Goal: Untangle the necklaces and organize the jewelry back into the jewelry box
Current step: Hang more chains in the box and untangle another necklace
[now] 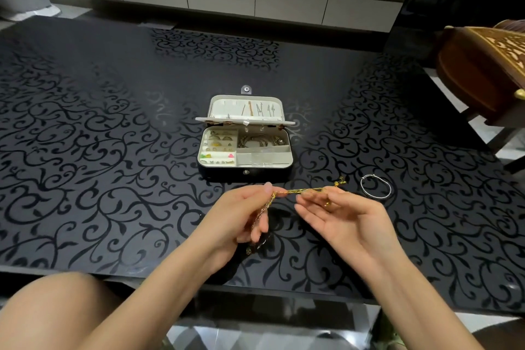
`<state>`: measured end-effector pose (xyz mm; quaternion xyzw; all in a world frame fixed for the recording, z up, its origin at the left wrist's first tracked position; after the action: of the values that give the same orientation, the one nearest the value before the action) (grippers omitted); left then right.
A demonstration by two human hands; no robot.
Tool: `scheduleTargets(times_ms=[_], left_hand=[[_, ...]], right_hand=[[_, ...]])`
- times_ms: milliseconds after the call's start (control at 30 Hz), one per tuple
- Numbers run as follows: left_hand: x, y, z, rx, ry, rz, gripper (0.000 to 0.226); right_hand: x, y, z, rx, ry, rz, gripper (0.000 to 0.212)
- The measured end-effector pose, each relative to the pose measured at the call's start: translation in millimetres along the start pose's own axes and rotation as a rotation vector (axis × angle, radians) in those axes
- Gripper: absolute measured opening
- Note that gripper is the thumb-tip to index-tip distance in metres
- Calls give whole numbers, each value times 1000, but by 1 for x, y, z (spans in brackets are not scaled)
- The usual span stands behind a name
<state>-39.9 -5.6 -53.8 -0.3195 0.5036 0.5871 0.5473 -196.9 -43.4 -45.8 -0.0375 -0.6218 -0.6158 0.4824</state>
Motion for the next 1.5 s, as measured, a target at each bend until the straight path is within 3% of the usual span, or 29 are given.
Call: scheduleTargets(times_ms=[67,167,433,633,733,867,933,1133,1300,1500], left_hand=[[0,2,-2,79,-15,169,34],[1,3,-3,153,-42,292,40],[-6,2,-1,168,6,-40,53],[-12,5,3,83,140,-202,63],[-12,6,4,-9,190,-272,62],[-8,4,2,-162,233,-486,62],[-7,3,1,-220,256,-566,64],[-3,3,-5,-263,272,-481,75],[-5,4,-7,-247,279,-385,75],[-10,5,-6,-261,300,-411,78]], right_hand=[[1,-3,0,5,-17,-118,25],[6,-5,-1,10,-55,-167,19],[23,-3,1,14,-49,-89,6],[26,-3,3,73,-21,34,14],[22,-6,6,99,-10,161,31],[18,-8,11,26,-10,450,11],[15,-10,12,-21,-14,576,16],[2,-10,9,-160,7,781,25],[-11,0,1,-60,144,982,16],[-14,8,-8,-16,200,1042,16]])
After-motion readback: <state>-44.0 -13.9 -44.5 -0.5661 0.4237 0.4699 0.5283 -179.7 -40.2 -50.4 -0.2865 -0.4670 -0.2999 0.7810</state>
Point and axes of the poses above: each hand's wrist, its own z-axis away from the middle knuckle, its own y-axis out of the palm, x = y × z, the point moved 4 cm from there along -z, towards the middle knuckle, and after that the axes turned 10 degrees about x, right-handed, at the moved point
